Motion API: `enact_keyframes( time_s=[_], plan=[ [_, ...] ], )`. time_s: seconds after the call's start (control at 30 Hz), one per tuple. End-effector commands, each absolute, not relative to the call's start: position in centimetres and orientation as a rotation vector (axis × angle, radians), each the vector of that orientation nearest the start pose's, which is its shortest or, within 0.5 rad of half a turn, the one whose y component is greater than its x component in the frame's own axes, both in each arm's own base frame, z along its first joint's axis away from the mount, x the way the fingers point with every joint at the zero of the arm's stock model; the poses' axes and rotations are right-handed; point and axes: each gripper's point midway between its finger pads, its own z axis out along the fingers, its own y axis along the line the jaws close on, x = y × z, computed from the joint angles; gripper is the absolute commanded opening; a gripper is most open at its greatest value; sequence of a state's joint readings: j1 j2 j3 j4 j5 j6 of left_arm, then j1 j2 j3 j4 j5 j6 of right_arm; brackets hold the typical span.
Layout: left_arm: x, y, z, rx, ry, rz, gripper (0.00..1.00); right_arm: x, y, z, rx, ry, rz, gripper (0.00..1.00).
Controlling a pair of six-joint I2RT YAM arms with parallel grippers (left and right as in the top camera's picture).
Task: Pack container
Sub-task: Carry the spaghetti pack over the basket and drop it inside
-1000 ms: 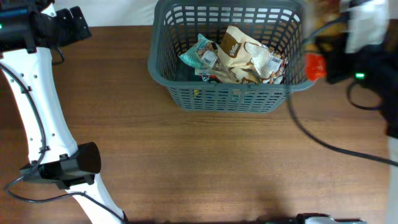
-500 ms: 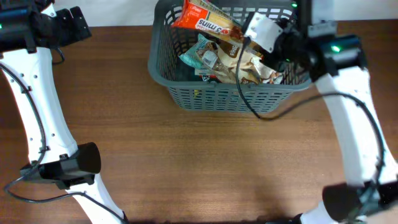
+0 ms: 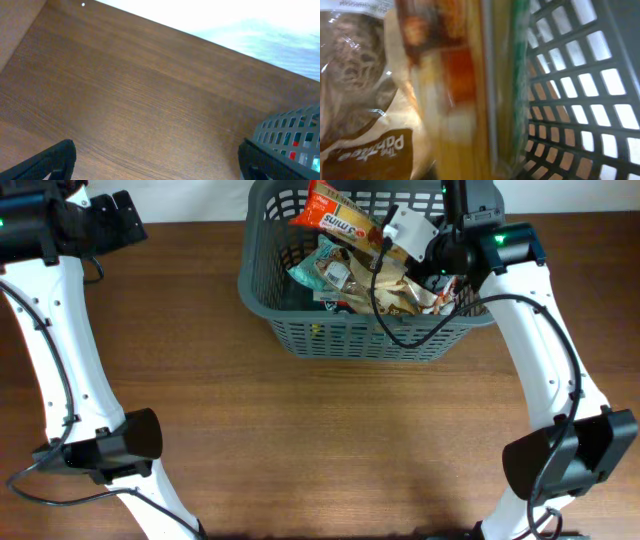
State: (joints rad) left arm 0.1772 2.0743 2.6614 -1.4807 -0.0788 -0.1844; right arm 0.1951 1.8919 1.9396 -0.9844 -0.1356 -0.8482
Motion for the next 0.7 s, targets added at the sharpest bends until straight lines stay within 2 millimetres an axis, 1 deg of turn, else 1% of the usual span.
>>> enact_keyframes(
  time_s=[0.0, 0.07, 0.1, 0.13, 0.17, 0.2, 0.23, 0.3, 0.33, 0.4, 0.47, 0.5, 0.57, 0.6, 0.67],
  plan=[
    [46.3, 9.8, 33.8, -0.496, 2.415, 0.086, 0.99, 47.4, 12.3, 25.8, -1.253, 2.106, -0.072, 0.59],
    [46.3, 9.8, 33.8, -0.496, 2.415, 0.086, 0.99, 47.0, 12.2, 26.5, -1.176, 2.143, -0.046, 0.69],
    [46.3, 9.8, 33.8, -0.496, 2.415, 0.086, 0.99, 46.8, 12.0, 27.2, -1.126, 2.156, -0.041, 0.91],
    [46.3, 9.8, 33.8, -0.496, 2.415, 0.086, 0.99, 46.5, 11.7, 28.2, -1.054, 2.169, -0.039, 0.94],
    [46.3, 9.8, 33.8, -0.496, 2.415, 0.086, 0.99, 46.3, 11.6, 29.1, -1.004, 2.174, -0.034, 0.94],
    [46.3, 9.8, 33.8, -0.496, 2.415, 0.086, 0.99, 45.8, 11.5, 30.7, -0.944, 2.168, -0.021, 0.88],
    [46.3, 9.8, 33.8, -0.496, 2.415, 0.086, 0.99, 45.2, 11.3, 32.1, -0.898, 2.158, -0.011, 0.79],
    [46.3, 9.8, 33.8, -0.496, 2.415, 0.086, 0.99, 44.0, 11.1, 35.2, -0.806, 2.128, 0.009, 0.56],
    [46.3, 9.8, 33.8, -0.496, 2.415, 0.086, 0.99, 43.4, 10.9, 36.7, -0.752, 2.111, 0.024, 0.52],
    [46.3, 9.8, 33.8, -0.496, 2.415, 0.086, 0.99, 41.9, 10.0, 40.1, -0.625, 2.07, 0.057, 0.51],
    [46.3, 9.8, 33.8, -0.496, 2.415, 0.086, 0.99, 40.4, 8.7, 43.1, -0.513, 2.027, 0.077, 0.52],
    [46.3, 9.8, 33.8, -0.496, 2.415, 0.086, 0.99, 39.7, 7.9, 44.2, -0.467, 2.01, 0.079, 0.53],
    [46.3, 9.8, 33.8, -0.496, 2.415, 0.086, 0.99, 38.2, 6.0, 45.8, -0.4, 1.985, 0.059, 0.54],
    [46.3, 9.8, 33.8, -0.496, 2.415, 0.086, 0.99, 37.7, 5.2, 46.0, -0.374, 1.986, 0.042, 0.54],
    [46.3, 9.8, 33.8, -0.496, 2.415, 0.086, 0.99, 36.6, 2.3, 46.1, -0.255, 2.021, -0.01, 0.54]
  ],
)
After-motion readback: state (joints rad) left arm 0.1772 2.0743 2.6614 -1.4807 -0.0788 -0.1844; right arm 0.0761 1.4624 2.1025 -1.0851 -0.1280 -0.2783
